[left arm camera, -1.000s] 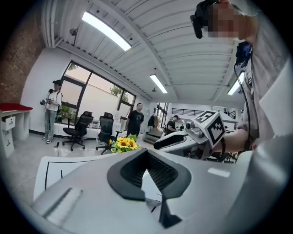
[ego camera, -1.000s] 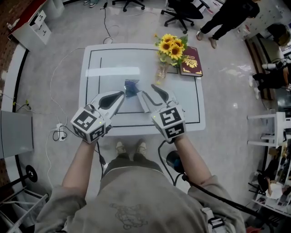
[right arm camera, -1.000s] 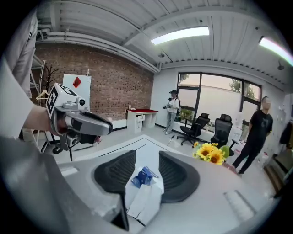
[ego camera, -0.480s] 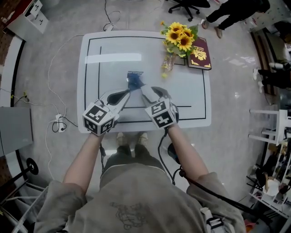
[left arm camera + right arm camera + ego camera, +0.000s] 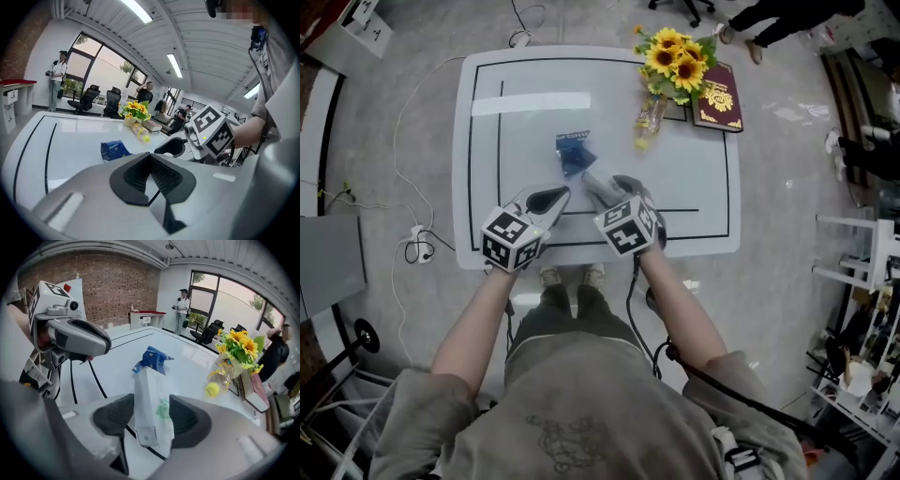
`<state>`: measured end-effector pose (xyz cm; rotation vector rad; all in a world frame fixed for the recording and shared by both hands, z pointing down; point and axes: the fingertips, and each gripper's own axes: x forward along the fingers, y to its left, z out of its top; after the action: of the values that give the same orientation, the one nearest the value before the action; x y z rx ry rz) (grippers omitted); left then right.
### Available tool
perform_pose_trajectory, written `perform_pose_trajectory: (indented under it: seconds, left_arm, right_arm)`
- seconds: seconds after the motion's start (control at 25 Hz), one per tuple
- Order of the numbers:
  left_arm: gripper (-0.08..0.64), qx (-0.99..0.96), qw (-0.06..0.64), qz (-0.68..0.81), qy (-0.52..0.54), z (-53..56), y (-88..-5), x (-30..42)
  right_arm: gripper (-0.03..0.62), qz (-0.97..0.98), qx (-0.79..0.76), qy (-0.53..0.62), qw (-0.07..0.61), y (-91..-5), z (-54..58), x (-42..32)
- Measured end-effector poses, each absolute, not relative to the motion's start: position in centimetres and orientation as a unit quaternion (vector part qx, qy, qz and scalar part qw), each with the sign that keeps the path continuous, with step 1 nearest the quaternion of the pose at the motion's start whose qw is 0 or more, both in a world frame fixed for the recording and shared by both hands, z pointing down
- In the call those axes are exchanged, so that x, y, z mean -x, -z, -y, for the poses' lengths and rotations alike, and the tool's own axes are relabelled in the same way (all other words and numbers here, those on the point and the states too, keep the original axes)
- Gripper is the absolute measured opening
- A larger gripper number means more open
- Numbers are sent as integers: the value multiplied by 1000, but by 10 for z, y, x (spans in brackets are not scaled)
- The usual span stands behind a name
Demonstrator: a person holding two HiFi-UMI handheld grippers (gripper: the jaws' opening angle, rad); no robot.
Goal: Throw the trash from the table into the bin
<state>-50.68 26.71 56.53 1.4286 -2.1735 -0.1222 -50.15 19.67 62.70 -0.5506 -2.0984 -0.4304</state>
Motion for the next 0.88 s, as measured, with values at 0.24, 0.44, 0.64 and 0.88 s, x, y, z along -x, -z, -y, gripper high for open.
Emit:
perform_pose_trajectory:
  seconds: [0.24,0.44,0.64,0.88]
  left_arm:
    - [-2,-531,274,801,50,-264,-574,502]
    - [-2,-530,280,799,52,-262,-582,500]
    - [-2,-529,291,796,52,-265,-591,494]
    - [-2,-526,294,796,58,-267,-596,491]
  right_arm:
    - [253,836,221,214,455,-650,-194,498]
    - [253,822,211,309,429,-660,-192,501]
    - [182,821,217,323,417,-662,-199,495]
    - [118,826,225,321,406,-660,-202,492]
